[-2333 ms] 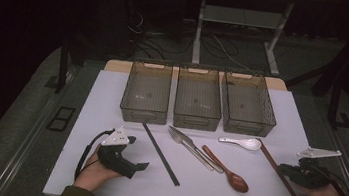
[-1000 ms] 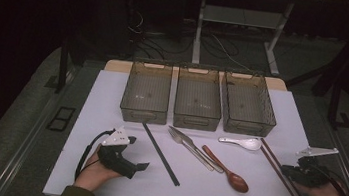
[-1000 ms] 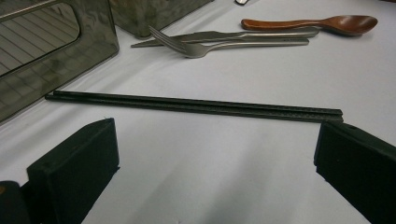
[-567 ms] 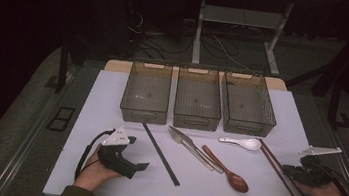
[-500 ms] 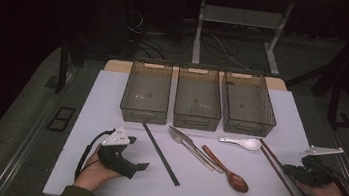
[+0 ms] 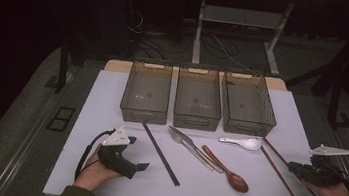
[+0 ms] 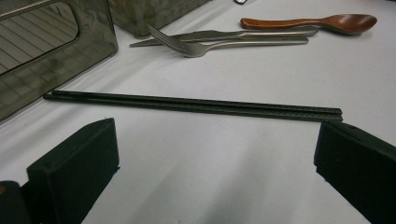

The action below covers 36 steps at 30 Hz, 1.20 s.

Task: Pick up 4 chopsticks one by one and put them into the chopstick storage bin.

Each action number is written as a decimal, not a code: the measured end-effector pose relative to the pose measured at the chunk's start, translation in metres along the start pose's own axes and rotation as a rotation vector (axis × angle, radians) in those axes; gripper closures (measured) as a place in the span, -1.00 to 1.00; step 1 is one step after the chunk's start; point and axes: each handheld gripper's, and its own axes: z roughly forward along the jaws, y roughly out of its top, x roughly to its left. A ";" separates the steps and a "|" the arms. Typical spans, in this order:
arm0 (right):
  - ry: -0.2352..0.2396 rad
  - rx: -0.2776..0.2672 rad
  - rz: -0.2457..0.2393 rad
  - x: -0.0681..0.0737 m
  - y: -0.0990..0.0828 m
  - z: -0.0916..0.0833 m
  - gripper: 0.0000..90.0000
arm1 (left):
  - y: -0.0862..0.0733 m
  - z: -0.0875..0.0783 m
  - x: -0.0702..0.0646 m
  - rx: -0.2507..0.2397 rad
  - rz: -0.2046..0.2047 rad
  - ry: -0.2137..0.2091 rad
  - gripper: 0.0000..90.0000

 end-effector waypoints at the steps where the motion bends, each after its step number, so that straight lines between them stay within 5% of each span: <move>1: 0.001 -0.009 -0.002 -0.001 0.000 -0.001 0.87 | 0.000 0.000 0.000 0.000 0.000 0.000 -1.00; 18: 0.067 -0.076 -0.049 0.012 0.008 -0.014 0.87 | 0.000 0.000 0.000 0.000 0.000 -0.006 -1.00; 36: 0.152 -0.103 -0.124 0.036 0.025 0.000 0.87 | 0.000 0.001 0.000 -0.007 -0.006 -0.014 -1.00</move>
